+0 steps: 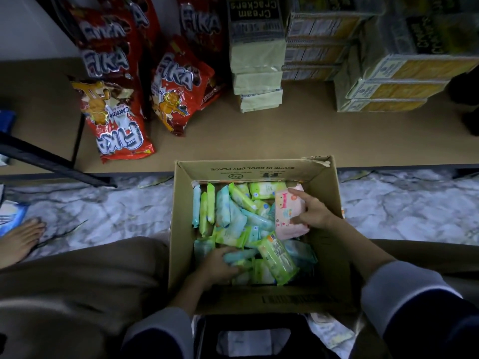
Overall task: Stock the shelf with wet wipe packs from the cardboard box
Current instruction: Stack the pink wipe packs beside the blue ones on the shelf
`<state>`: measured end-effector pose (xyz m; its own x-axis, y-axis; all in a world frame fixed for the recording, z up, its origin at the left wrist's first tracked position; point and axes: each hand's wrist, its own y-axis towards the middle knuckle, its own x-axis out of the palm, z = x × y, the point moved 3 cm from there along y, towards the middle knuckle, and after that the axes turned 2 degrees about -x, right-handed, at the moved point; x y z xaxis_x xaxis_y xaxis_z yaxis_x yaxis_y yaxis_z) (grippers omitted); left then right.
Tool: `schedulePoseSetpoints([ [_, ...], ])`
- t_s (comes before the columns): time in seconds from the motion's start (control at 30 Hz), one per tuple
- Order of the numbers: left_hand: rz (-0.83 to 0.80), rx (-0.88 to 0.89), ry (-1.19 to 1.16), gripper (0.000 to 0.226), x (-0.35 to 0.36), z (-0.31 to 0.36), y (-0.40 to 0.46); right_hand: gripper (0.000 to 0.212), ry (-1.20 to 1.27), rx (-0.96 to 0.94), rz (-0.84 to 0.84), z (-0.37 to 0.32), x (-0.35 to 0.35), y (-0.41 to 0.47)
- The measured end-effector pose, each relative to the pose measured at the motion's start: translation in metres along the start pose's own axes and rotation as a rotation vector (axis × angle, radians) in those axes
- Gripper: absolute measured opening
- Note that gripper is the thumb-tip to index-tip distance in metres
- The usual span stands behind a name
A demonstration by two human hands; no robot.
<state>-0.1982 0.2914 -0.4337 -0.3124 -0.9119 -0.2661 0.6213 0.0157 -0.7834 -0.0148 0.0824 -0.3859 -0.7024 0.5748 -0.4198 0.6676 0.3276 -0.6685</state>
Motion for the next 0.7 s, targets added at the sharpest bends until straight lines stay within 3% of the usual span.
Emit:
schedulePoseSetpoints([
  [0.13,0.054,-0.033,-0.266,0.068,-0.036,0.033,-0.007,0.084,0.114,0.015,0.053,0.003,-0.006,-0.001],
  [0.23,0.098,0.17,-0.329,0.062,-0.06,0.083,-0.017,0.082,0.202,0.015,0.126,-0.001,-0.013,-0.003],
  [0.3,0.042,0.304,-0.333,0.064,-0.067,0.108,-0.021,0.081,0.189,0.0,0.183,-0.004,-0.019,-0.003],
  [0.37,0.016,0.266,-0.379,0.066,-0.072,0.105,-0.016,0.08,0.12,-0.005,0.199,-0.007,-0.021,-0.005],
  [0.4,0.034,0.209,-0.44,0.058,-0.072,0.095,-0.013,0.08,0.078,-0.007,0.196,-0.008,-0.022,-0.006],
  [0.47,0.084,0.05,-0.52,0.016,-0.063,0.067,-0.006,0.079,0.016,-0.016,0.193,-0.008,-0.021,-0.008],
  [0.6,-0.032,-0.056,0.303,0.014,-0.023,0.005,0.017,0.077,0.079,-0.042,0.153,-0.006,-0.017,-0.012],
  [0.63,-0.057,-0.031,0.395,0.007,-0.015,-0.006,0.023,0.077,0.095,-0.044,0.127,-0.004,-0.016,-0.013],
  [0.7,-0.053,0.051,0.489,0.02,-0.006,-0.018,0.033,0.077,0.118,-0.047,0.078,-0.001,-0.012,-0.012],
])
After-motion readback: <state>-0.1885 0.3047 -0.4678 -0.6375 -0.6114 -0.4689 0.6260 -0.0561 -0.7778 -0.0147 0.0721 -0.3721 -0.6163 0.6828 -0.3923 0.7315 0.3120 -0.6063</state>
